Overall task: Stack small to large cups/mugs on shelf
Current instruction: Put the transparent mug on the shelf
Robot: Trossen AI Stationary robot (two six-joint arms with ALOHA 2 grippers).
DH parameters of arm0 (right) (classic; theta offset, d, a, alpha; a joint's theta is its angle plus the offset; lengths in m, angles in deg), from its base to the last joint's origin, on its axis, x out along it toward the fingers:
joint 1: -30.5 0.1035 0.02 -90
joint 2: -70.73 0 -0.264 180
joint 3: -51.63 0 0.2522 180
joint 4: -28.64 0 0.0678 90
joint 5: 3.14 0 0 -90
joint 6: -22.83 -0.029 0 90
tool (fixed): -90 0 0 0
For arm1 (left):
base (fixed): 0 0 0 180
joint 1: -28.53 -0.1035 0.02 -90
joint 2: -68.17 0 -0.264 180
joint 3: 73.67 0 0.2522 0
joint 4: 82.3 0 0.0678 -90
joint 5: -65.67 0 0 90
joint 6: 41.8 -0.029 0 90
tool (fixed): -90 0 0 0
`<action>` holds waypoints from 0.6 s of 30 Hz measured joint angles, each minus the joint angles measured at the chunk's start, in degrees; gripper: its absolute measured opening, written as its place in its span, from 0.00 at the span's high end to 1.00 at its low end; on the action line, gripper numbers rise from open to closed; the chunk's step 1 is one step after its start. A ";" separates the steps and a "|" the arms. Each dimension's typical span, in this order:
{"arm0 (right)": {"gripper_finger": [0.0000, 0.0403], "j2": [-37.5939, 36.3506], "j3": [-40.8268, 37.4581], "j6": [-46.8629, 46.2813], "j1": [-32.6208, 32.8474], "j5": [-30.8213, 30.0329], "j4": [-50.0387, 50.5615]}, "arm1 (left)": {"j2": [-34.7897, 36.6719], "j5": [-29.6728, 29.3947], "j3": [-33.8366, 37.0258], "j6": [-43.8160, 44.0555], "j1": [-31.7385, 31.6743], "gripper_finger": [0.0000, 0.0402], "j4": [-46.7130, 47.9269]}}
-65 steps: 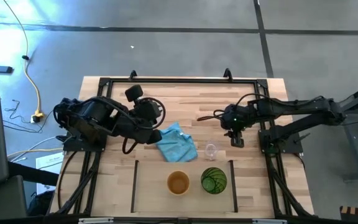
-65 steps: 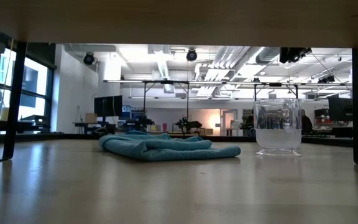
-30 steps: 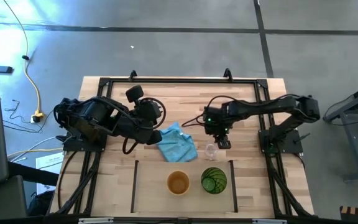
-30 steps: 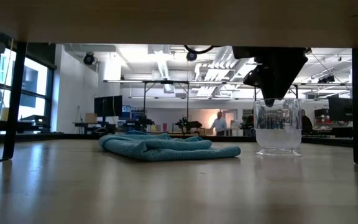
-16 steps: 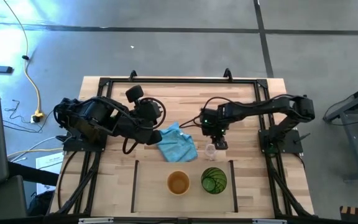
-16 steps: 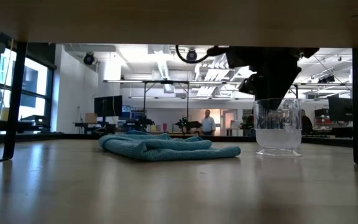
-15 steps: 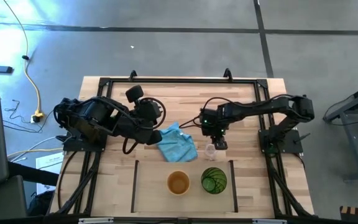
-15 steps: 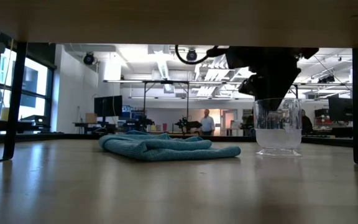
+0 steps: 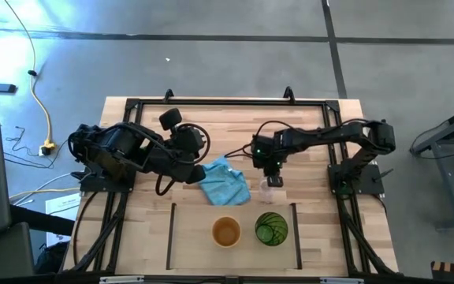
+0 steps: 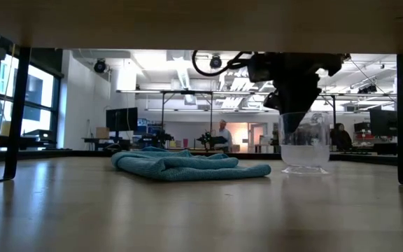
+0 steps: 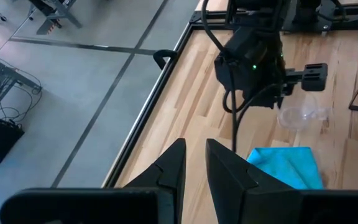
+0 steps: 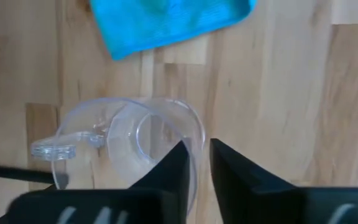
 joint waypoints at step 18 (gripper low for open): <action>0.93 0.00 0.00 -0.67 -6.17 0.05 -6.04 | 0.00 -0.02 0.00 0.00 0.00 0.87 0.00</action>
